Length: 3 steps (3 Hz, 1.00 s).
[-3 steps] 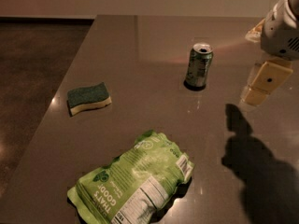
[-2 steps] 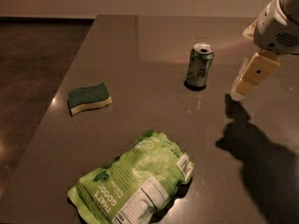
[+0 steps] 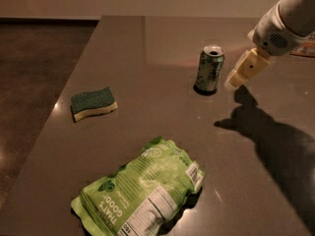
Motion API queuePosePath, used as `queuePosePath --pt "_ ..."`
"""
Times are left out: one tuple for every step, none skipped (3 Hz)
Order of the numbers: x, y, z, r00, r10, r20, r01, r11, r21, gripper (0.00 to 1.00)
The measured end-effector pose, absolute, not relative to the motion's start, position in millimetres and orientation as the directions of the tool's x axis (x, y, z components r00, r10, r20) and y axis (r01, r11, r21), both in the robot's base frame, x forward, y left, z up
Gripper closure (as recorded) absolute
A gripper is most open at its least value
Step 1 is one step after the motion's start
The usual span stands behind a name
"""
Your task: Move green can near sponge
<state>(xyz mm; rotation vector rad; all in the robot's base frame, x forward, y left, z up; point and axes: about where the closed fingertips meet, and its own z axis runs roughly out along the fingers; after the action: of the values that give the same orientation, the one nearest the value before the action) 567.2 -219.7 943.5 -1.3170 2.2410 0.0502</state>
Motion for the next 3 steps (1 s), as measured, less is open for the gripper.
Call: queuePosePath --pt "595 -196 926 -0.394 -0.725 -0.565 -0.802 0.571 -0.173 0.00" --pt "607 -182 918 -0.403 -0.680 -0.613 -0.792 0.594 -0.138 0.00" --pt "613 -168 914 -0.405 -0.649 -0.644 -0.790 0.603 -0.111 0.18"
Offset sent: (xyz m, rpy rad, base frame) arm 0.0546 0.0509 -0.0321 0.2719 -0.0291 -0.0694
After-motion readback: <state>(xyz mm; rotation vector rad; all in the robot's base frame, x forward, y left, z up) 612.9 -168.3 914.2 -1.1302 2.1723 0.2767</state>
